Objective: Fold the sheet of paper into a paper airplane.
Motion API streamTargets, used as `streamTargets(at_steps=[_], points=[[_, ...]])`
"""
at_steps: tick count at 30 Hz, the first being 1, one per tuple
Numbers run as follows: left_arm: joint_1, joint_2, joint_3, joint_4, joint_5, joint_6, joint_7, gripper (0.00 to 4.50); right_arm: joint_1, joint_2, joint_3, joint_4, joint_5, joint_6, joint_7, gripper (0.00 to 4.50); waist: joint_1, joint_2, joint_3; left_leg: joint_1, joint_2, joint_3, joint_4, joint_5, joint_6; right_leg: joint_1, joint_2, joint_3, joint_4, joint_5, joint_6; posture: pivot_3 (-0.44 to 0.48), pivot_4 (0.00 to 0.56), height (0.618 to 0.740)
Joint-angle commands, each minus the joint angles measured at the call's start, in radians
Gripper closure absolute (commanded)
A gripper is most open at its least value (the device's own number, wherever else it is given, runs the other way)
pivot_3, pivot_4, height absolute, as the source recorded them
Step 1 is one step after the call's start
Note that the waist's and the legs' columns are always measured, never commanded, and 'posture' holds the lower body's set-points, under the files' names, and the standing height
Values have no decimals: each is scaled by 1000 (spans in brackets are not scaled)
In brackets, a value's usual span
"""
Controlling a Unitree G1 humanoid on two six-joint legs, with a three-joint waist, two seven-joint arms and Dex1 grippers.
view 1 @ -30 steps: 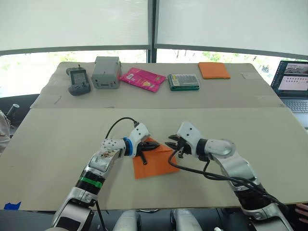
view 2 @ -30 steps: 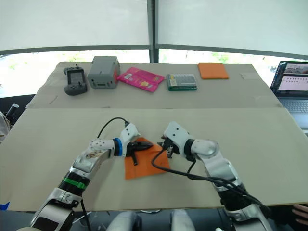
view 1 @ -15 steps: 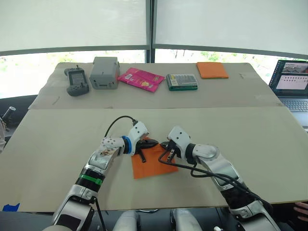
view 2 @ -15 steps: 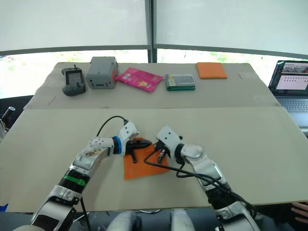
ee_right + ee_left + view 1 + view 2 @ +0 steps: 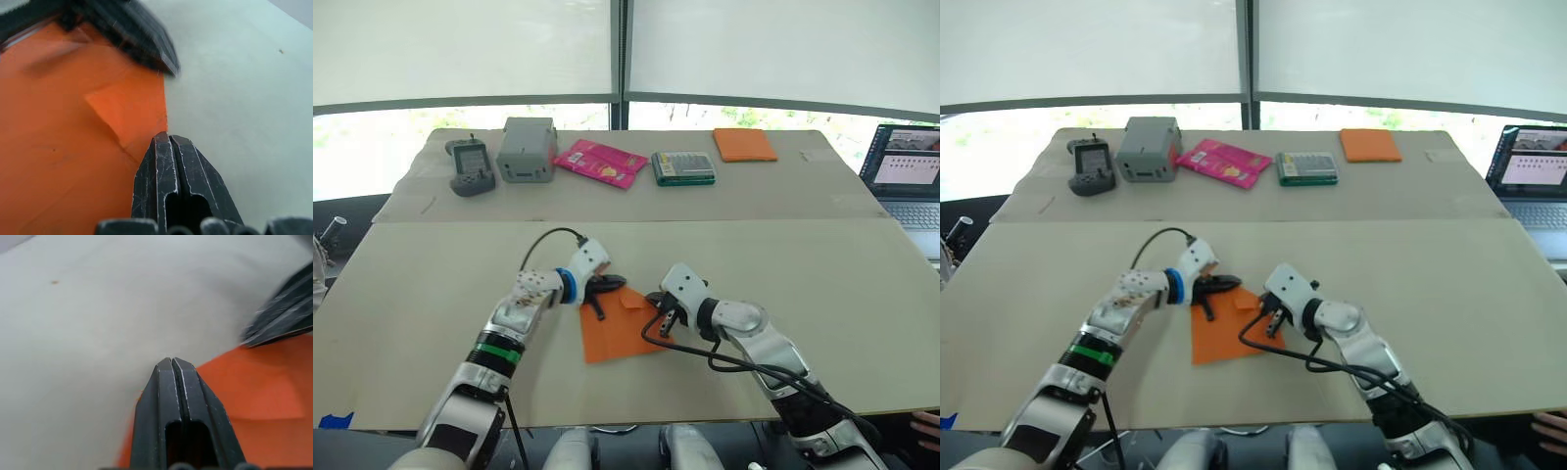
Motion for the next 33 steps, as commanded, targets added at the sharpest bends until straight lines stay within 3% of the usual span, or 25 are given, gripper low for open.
streamTargets(at_steps=[1,13,20,27,33], points=[[-18,29,20,69,36,-33,11,4500,18,-16,18,39,-22,29,-2,4488,-1,0,0,0,0,0,0,0,0,0,0,0,0,0,0,0,150,740],[11,-116,103,-146,-153,70,-37,4500,24,-7,23,32,-13,43,-5,4488,3,0,0,-3,0,0,0,0,0,-2,-2,0,0,0,0,0,150,740],[36,-93,-7,-124,-44,82,-34,4500,19,-8,18,23,-10,53,-7,4488,2,0,0,-3,0,0,0,0,0,-2,-1,0,0,0,0,0,150,740],[22,-45,-45,-133,-7,100,-75,4500,20,-7,16,24,-11,52,-10,4488,2,0,0,-3,0,0,0,0,0,-2,-1,0,0,0,0,0,150,740],[56,-57,-93,-137,28,83,-73,4500,0,12,3,18,-6,34,-25,4488,3,0,0,-3,0,0,0,0,0,-2,-1,0,0,0,0,0,150,740]])
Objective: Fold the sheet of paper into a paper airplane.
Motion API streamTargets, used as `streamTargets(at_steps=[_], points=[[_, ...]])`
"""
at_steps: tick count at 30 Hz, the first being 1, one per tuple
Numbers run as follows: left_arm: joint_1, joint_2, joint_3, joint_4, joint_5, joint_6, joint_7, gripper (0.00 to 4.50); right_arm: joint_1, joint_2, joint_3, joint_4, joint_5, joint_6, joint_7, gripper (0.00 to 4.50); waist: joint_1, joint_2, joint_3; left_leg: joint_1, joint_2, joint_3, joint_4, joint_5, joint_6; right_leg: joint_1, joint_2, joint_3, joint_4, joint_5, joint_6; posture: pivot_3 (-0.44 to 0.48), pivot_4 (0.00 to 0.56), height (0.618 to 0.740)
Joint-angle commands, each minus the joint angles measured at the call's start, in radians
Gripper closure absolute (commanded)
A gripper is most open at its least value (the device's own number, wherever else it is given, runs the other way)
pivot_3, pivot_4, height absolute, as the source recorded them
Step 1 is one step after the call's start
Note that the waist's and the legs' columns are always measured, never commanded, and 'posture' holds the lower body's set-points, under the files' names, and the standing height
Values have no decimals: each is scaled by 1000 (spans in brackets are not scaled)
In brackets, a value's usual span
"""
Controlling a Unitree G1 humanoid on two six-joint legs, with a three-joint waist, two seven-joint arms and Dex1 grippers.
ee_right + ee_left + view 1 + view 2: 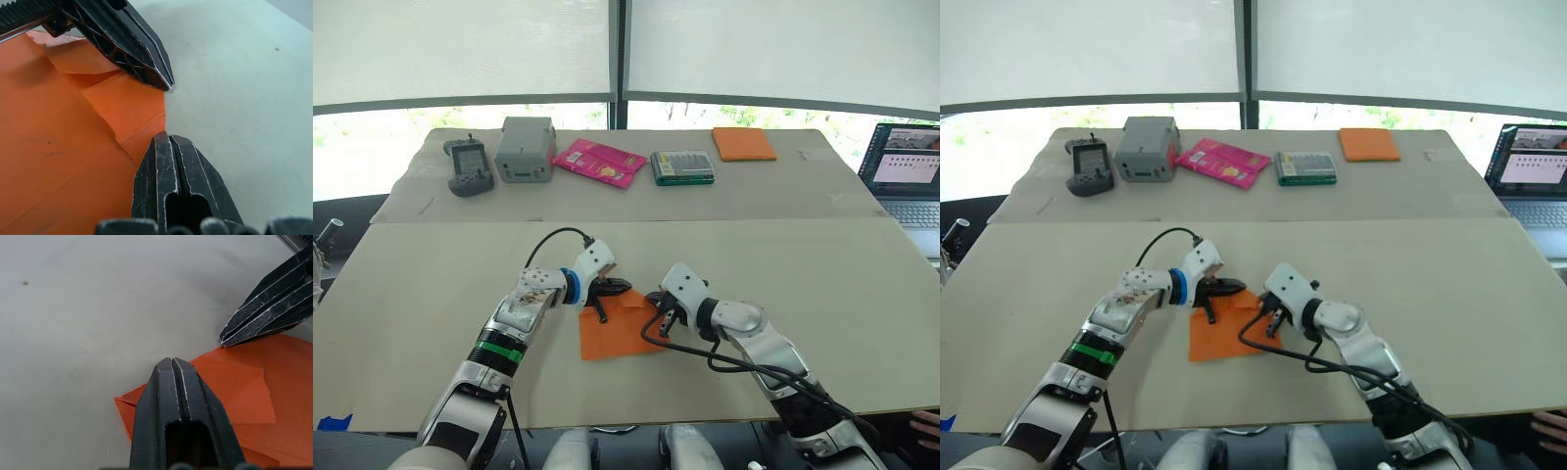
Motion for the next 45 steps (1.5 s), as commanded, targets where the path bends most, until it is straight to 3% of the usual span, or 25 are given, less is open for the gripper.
streamTargets(at_steps=[1,12,21,27,34,40,45], points=[[25,-12,-42,-16,33,-2,0,4500,-2,9,1,16,-2,28,-9,4488,0,0,0,0,0,0,0,0,0,0,0,0,0,0,0,0,150,740],[16,-9,-34,23,43,-23,7,4500,-6,40,13,45,-7,31,-17,4488,-1,0,0,0,0,0,0,0,0,0,0,0,0,0,0,0,150,740],[-1,-2,-29,57,43,-46,-1,4500,126,-68,-51,-122,27,112,0,4488,3,0,-1,0,0,0,0,0,0,1,-1,0,-1,0,0,0,150,740],[-9,-5,-27,68,41,-56,-6,4500,60,-57,-107,-187,82,131,-9,4488,2,0,-1,0,0,0,0,0,0,1,0,0,0,0,1,0,150,740],[-11,2,-16,61,38,-60,-11,4500,-41,14,-18,-127,72,144,-20,4488,1,0,-1,-2,0,0,0,0,0,-2,1,-1,0,0,0,0,150,740],[-17,18,16,36,22,-51,-9,4500,-35,38,43,-40,52,124,-24,4488,1,0,-1,-4,0,0,0,0,0,-3,-1,0,0,0,0,0,150,740],[-3,106,171,-89,-76,64,8,4500,-15,44,75,35,36,59,-14,4488,-13,0,-1,-3,1,0,0,0,0,-4,2,0,0,0,0,0,150,740]])
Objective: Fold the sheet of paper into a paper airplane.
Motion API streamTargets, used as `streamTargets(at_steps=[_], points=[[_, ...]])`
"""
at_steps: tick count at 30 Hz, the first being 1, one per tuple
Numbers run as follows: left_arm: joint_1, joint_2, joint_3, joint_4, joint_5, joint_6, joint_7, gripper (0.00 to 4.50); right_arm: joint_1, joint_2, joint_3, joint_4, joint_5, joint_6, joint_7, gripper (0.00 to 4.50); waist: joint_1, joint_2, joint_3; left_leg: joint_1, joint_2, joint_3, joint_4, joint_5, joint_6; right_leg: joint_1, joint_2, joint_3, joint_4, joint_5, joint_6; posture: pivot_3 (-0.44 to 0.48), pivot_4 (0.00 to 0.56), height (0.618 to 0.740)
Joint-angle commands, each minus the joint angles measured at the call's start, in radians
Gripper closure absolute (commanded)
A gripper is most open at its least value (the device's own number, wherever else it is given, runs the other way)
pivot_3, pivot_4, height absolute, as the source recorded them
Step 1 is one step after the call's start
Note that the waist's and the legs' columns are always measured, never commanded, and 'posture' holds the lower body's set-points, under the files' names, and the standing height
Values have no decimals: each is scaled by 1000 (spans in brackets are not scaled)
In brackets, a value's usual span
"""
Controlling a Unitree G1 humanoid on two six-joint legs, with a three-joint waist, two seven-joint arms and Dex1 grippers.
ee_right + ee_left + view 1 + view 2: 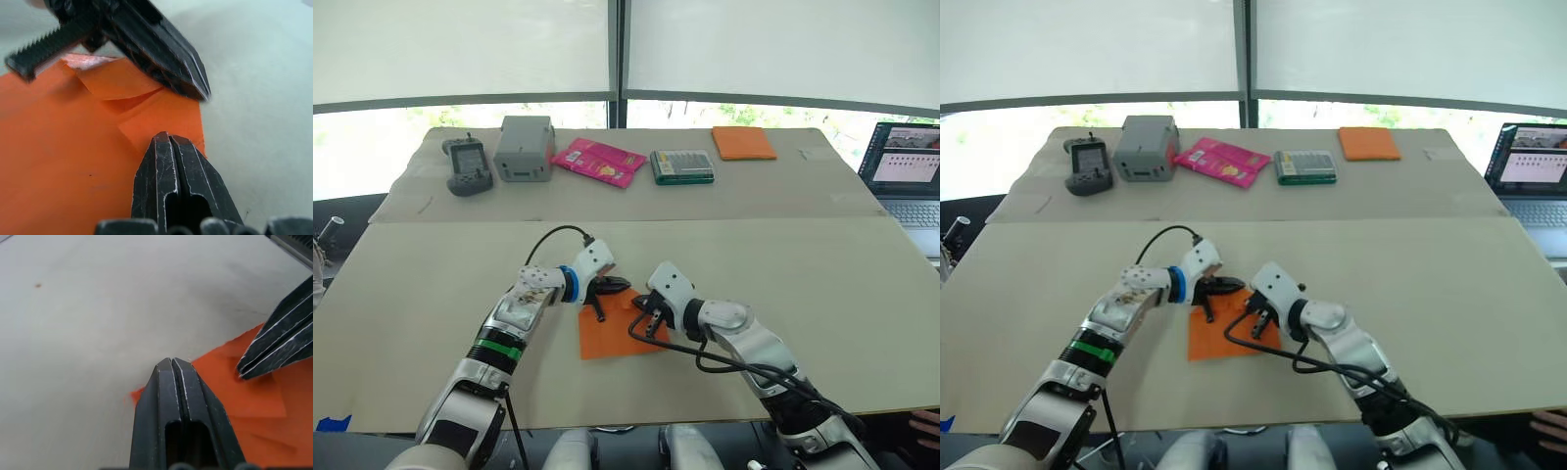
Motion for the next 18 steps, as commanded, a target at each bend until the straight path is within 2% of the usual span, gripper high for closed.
streamTargets(at_steps=[1,5,9,12,14,18], points=[[-3,65,134,-122,-85,92,16,4500,18,0,21,51,-14,-13,6,4488,-3,0,0,0,0,-1,0,0,0,0,1,0,0,0,0,0,150,740],[33,124,226,-291,-197,228,2,4500,16,1,29,68,-19,-25,12,4488,-4,0,0,0,1,-1,0,0,0,0,-1,0,0,0,0,0,150,740],[151,196,242,-520,-316,341,-56,4500,6,8,32,81,-19,-30,16,4488,-11,0,0,1,1,-1,0,0,0,2,-3,0,0,0,0,0,150,740],[214,216,244,-638,-397,406,-69,4500,0,11,37,93,-21,-37,21,4488,-10,0,0,1,1,-1,-1,0,0,1,-3,0,0,0,0,0,150,740],[243,225,230,-682,-412,423,-63,4500,-2,11,39,97,-23,-40,24,4488,-11,0,0,2,1,-1,-1,0,0,2,-3,0,0,0,0,0,150,740],[255,191,199,-661,-359,412,45,4500,-7,14,37,104,-24,-43,31,4488,-11,0,0,3,1,-1,-1,0,0,2,-3,0,0,0,0,0,150,740]])
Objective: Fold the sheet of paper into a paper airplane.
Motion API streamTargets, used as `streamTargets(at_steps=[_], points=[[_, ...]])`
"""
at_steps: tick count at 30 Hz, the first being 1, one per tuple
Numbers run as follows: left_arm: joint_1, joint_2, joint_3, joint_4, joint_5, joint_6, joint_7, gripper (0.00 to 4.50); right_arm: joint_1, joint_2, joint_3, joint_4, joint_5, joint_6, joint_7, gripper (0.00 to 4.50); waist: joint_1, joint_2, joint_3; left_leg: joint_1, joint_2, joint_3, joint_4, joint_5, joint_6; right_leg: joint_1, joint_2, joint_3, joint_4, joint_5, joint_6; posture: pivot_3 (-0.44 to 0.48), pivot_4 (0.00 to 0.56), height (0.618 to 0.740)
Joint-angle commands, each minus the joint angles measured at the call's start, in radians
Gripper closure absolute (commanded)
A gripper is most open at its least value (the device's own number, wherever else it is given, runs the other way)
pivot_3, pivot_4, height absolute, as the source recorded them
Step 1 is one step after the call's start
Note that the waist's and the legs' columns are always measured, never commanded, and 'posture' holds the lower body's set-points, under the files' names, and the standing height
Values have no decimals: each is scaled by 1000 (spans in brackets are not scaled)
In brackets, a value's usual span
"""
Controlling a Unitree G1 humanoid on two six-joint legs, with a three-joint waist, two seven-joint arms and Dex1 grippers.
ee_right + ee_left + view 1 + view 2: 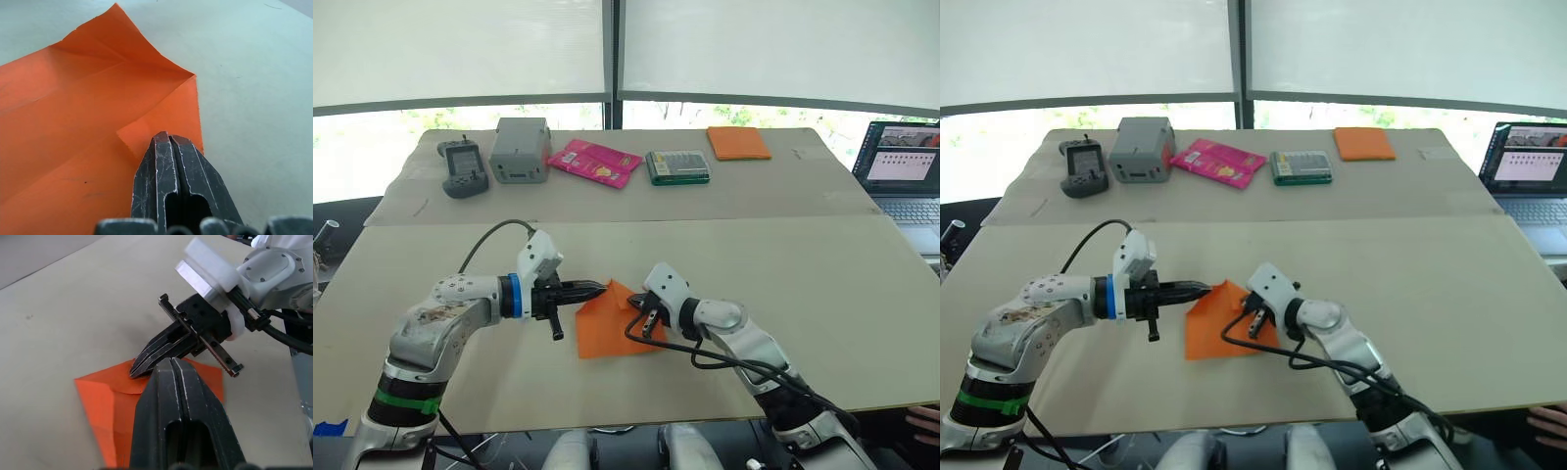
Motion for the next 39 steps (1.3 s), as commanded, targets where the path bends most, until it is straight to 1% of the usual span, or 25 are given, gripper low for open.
streamTargets(at_steps=[1,3,6,10,13,14,17,19,20,22,24,33,34,39], points=[[-10,-47,13,14,22,-3,114,4245,12,0,28,44,-17,13,10,4499,0,0,0,0,0,0,0,0,0,0,0,0,0,0,0,0,150,740],[-17,-87,57,23,1,-10,166,3673,13,0,27,44,-17,13,13,4500,1,0,0,0,0,0,0,0,0,0,0,0,0,0,0,0,150,740],[14,-96,83,14,38,-89,206,2641,16,-1,27,42,-18,15,16,4500,-2,0,0,0,0,0,0,0,0,-1,0,0,0,0,0,0,150,740],[129,-104,46,-38,161,-237,294,1275,16,1,27,41,-19,18,15,4500,-3,0,0,2,-1,1,-5,0,0,-1,-1,1,-1,0,0,0,150,740],[189,-122,25,-63,195,-269,336,297,16,2,27,40,-20,19,17,4500,0,0,0,2,0,2,-5,0,0,-1,-2,1,-2,0,0,0,150,740],[209,-124,5,-66,226,-278,358,18,14,4,27,43,-20,18,17,4500,1,0,0,2,0,2,-5,0,0,0,-2,1,-2,0,-1,0,150,740],[247,-132,-44,-62,292,-317,395,18,9,8,28,49,-22,16,18,4500,1,0,0,3,0,2,-5,0,-1,0,-2,1,-1,0,-1,0,150,740],[257,-149,-66,-49,332,-368,424,18,5,11,27,51,-22,15,19,4500,1,0,0,3,0,2,-5,0,-1,0,-2,1,-1,0,-1,0,150,740],[258,-152,-81,-39,374,-403,449,18,3,11,27,52,-22,15,19,4500,1,0,0,3,0,2,-5,0,-1,0,-2,1,-1,0,-1,0,150,740],[260,-140,-114,-17,472,-485,494,580,1,11,26,52,-23,15,20,4500,1,0,0,3,0,2,-5,0,-1,0,-1,1,-2,0,-1,0,150,740],[267,-131,-145,-4,533,-544,508,1218,1,10,25,51,-23,15,20,4500,1,0,0,3,0,2,-5,0,-1,0,-1,1,-1,1,-1,0,150,740],[267,-102,-272,59,682,-653,471,4274,7,9,17,43,-22,23,15,4500,1,0,0,3,0,2,-5,0,0,-1,-2,1,-2,0,-1,0,150,740],[263,-102,-279,68,687,-657,465,4466,8,9,16,42,-22,23,15,4500,1,0,0,3,0,2,-5,0,0,0,-2,1,-2,0,-1,0,150,740],[245,-97,-295,99,690,-637,417,4466,7,-1,-1,24,-16,27,16,4500,1,0,0,3,0,2,-5,0,0,0,-2,1,-2,0,-1,0,150,740]])
